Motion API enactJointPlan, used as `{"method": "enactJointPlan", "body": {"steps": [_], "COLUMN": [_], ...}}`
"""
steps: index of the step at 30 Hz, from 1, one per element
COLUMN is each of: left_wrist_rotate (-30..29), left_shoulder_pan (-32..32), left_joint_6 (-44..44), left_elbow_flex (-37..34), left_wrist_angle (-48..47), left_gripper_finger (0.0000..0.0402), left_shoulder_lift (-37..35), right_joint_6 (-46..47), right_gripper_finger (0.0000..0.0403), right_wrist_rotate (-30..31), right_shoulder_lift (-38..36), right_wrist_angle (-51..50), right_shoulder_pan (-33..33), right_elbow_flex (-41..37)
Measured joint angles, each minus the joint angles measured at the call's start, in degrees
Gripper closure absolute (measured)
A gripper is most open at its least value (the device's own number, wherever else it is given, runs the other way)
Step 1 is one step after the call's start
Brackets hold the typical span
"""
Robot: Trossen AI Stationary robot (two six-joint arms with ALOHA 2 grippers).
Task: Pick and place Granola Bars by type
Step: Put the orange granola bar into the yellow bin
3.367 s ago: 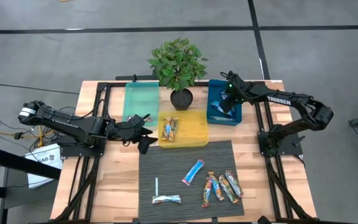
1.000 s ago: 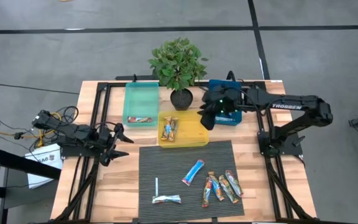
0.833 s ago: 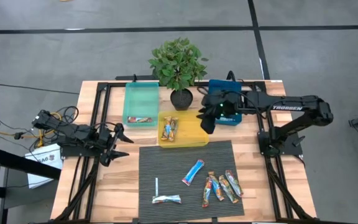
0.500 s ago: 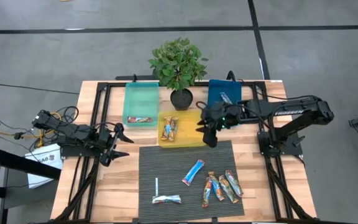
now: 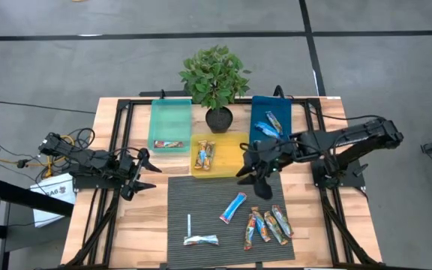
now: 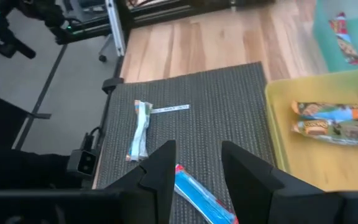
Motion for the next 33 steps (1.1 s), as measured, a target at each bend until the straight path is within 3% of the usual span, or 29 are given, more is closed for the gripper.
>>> {"method": "enactJointPlan", "body": {"steps": [10,15,22,28,33], "left_wrist_rotate": [0.0,-0.1,-0.1,-0.1,-0.1], "left_shoulder_pan": [0.0,0.0,0.0,0.0,0.0], "left_joint_6": [-0.3,0.0,0.0,0.0,0.0], "left_elbow_flex": [0.0,0.0,0.0,0.0,0.0], "left_wrist_angle": [0.0,0.0,-0.1,-0.1,-0.1], "left_gripper_finger": [0.0136,0.0136,0.0136,0.0136,0.0136], "left_shoulder_lift": [0.0,0.0,0.0,0.0,0.0], "right_joint_6": [-1.1,-9.4,-26.4,-34.5,-35.6], "right_gripper_finger": [0.0280,0.0280,0.0278,0.0254,0.0200], "right_wrist_rotate": [0.1,0.0,0.4,9.0,16.3], "right_shoulder_lift": [0.0,2.9,8.5,12.9,16.6], "right_wrist_angle": [-4.2,-9.2,-7.9,-6.7,-4.7], "right_shoulder_pan": [3.6,7.4,10.7,11.5,11.6], "right_elbow_flex": [-1.3,-2.7,-2.5,-2.5,-2.5]}}
